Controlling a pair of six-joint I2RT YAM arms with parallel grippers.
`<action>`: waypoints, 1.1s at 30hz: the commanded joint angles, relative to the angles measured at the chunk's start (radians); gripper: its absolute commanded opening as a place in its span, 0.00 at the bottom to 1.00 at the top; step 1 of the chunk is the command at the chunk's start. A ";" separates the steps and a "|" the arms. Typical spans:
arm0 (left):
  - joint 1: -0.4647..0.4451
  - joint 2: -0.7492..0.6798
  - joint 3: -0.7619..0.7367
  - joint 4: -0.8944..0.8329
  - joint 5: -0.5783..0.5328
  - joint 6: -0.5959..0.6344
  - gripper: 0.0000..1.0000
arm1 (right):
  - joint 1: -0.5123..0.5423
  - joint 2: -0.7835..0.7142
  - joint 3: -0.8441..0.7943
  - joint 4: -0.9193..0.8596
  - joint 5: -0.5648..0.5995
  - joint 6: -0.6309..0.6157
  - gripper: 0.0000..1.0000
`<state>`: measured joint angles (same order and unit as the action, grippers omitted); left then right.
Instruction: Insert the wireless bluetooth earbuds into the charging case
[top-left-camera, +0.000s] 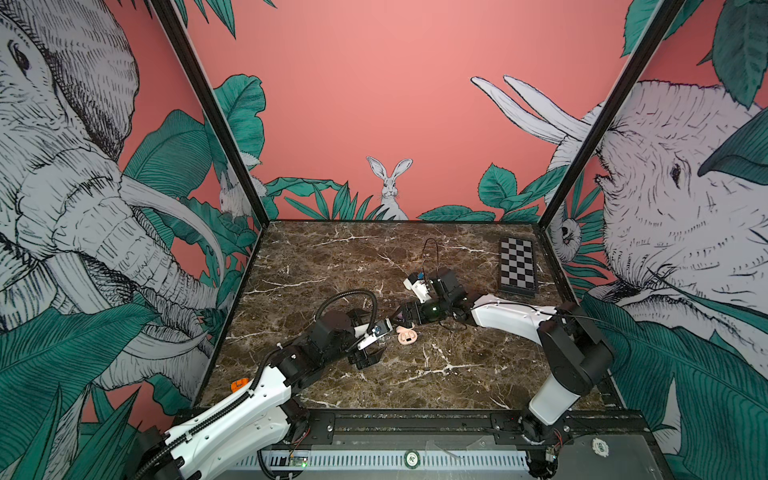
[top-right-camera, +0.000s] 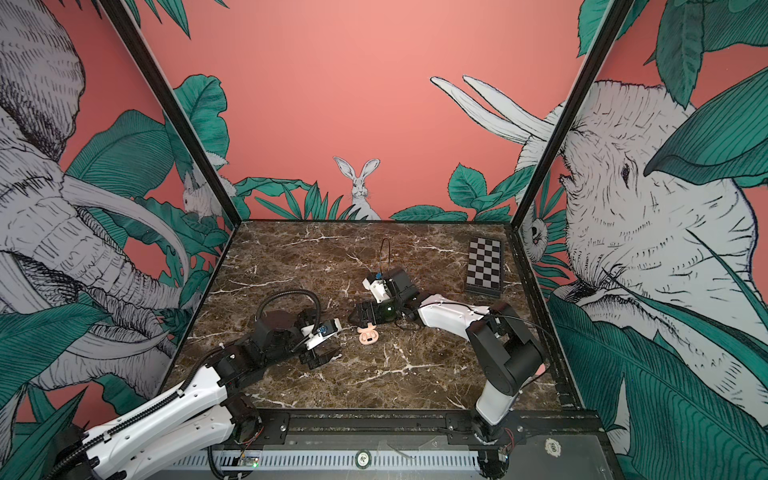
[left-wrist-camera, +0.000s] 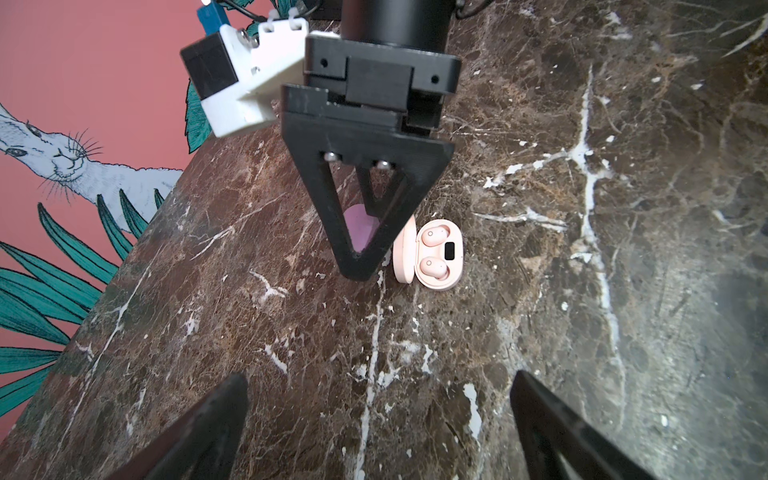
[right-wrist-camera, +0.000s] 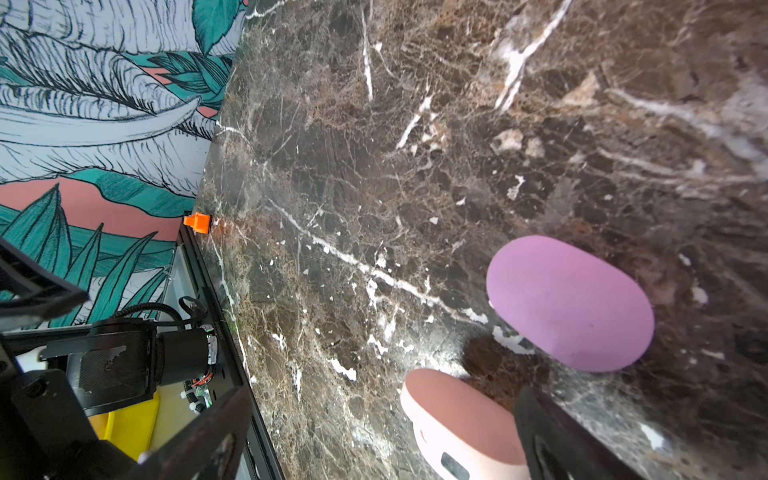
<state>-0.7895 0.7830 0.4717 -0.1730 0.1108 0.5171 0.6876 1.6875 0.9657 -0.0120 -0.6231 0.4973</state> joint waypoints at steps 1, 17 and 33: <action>-0.002 -0.011 -0.014 0.015 -0.003 0.021 0.99 | 0.011 -0.037 -0.013 0.020 -0.013 -0.007 0.98; -0.002 -0.014 -0.015 0.017 -0.003 0.024 0.99 | 0.034 -0.078 -0.058 0.014 0.008 -0.003 0.98; -0.002 -0.023 -0.016 0.017 -0.005 0.028 0.99 | 0.075 -0.235 -0.120 -0.012 0.041 0.006 0.98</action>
<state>-0.7895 0.7807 0.4683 -0.1730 0.1108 0.5232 0.7361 1.5063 0.8597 -0.0257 -0.6014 0.4992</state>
